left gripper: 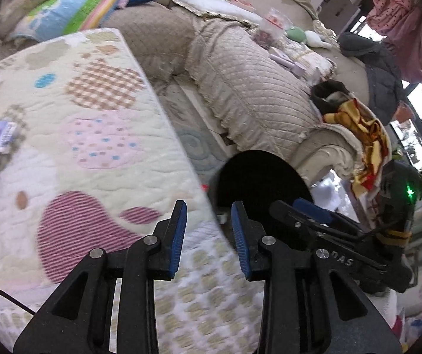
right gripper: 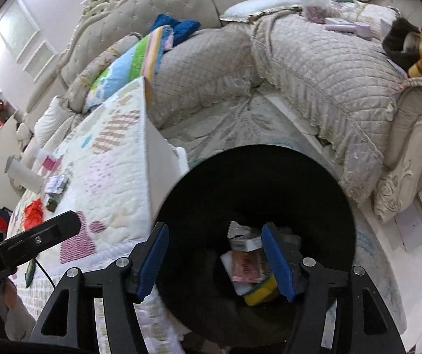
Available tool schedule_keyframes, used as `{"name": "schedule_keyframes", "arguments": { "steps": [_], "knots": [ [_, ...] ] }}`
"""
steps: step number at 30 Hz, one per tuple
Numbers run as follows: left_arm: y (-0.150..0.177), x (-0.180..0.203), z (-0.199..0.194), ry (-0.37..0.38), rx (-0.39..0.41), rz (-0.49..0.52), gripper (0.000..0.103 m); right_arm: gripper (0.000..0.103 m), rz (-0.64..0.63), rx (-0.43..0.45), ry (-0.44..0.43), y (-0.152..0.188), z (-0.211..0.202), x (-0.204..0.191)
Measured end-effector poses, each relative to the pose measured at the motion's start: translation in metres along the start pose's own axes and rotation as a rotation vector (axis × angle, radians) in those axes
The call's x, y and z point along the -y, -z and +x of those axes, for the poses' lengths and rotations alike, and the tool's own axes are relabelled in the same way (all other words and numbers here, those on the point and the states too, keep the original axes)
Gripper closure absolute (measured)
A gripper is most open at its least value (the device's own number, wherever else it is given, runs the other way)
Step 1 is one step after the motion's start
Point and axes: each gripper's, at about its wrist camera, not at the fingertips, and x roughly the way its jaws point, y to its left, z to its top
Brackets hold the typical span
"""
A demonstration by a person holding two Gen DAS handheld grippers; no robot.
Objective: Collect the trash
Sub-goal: 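Grasp the yellow cloth with the left tool while the right tool grasps the green box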
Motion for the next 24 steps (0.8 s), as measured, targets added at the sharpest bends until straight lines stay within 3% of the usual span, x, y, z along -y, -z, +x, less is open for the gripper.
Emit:
{"name": "schedule_keyframes", "arguments": {
  "steps": [11,20,24],
  "knots": [
    [0.024,-0.079,-0.054,-0.170,0.048,-0.116,0.074,0.040,-0.131,-0.033,-0.091,0.005,0.016,-0.071],
    [0.059,-0.188,-0.107,-0.355,0.065,-0.289,0.074,0.040,-0.260,-0.095,-0.195,0.019,0.043,-0.147],
    [0.064,-0.228,-0.115,-0.402,0.042,-0.350,0.074,0.040,-0.318,-0.122,-0.223,0.026,0.053,-0.179]
  ]
}}
